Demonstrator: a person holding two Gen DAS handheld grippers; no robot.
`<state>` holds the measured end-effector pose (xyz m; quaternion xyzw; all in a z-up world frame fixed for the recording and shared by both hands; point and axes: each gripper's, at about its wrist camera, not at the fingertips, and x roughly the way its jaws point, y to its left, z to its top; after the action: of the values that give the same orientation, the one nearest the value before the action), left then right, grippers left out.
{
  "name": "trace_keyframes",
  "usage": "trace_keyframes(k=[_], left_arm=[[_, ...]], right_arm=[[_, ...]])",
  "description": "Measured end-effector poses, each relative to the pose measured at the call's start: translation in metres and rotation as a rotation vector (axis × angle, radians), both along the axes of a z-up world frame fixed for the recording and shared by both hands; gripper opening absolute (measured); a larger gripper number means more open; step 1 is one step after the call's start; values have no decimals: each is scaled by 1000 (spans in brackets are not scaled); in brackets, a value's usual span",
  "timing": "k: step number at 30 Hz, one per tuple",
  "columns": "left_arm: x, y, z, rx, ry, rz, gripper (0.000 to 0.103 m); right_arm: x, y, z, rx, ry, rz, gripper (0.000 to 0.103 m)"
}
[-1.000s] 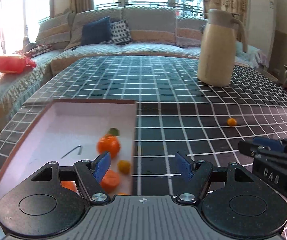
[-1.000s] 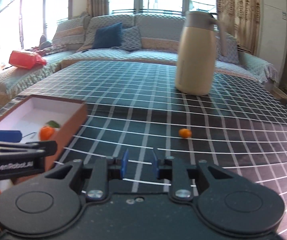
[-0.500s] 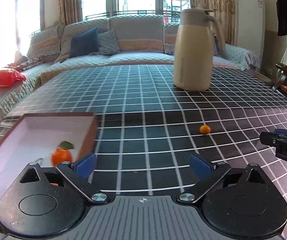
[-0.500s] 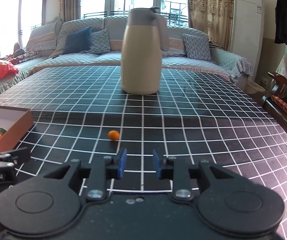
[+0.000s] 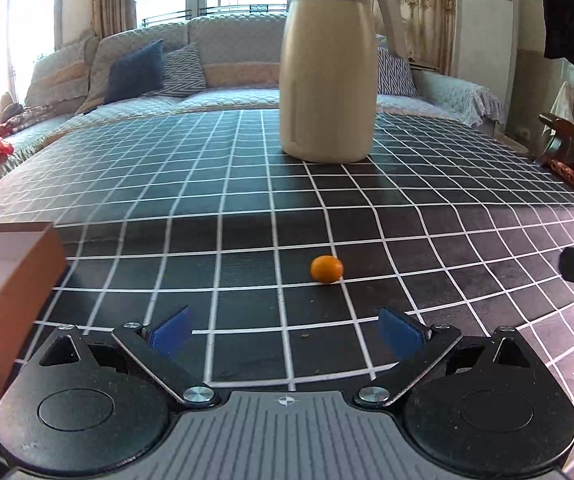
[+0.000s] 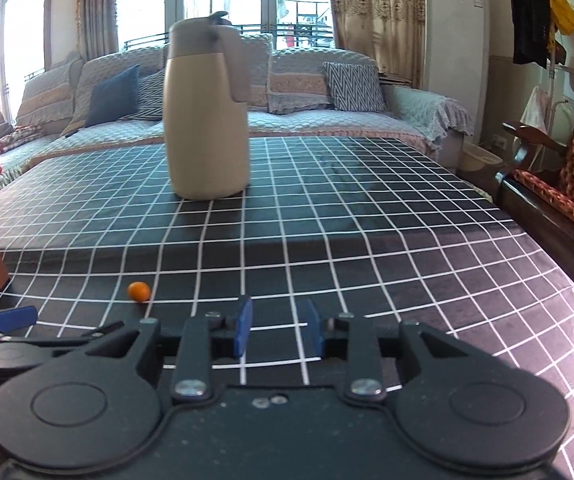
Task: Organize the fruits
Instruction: 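Move the left tool to the last kumquat and grasp it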
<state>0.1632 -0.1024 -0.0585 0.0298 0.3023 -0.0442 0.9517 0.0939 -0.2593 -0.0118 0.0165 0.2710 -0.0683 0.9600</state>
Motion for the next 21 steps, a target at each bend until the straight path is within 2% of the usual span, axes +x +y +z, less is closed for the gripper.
trace_keyframes(k=[7, 14, 21], left_arm=[[23, -19, -12, -29, 8, 18, 99], [33, -32, -13, -12, 5, 8, 98], [42, -43, -14, -6, 12, -8, 98]], right_arm=[[12, -20, -4, -4, 5, -25, 30], [43, -18, -25, -57, 52, 11, 30], [60, -22, -37, -56, 62, 8, 29]])
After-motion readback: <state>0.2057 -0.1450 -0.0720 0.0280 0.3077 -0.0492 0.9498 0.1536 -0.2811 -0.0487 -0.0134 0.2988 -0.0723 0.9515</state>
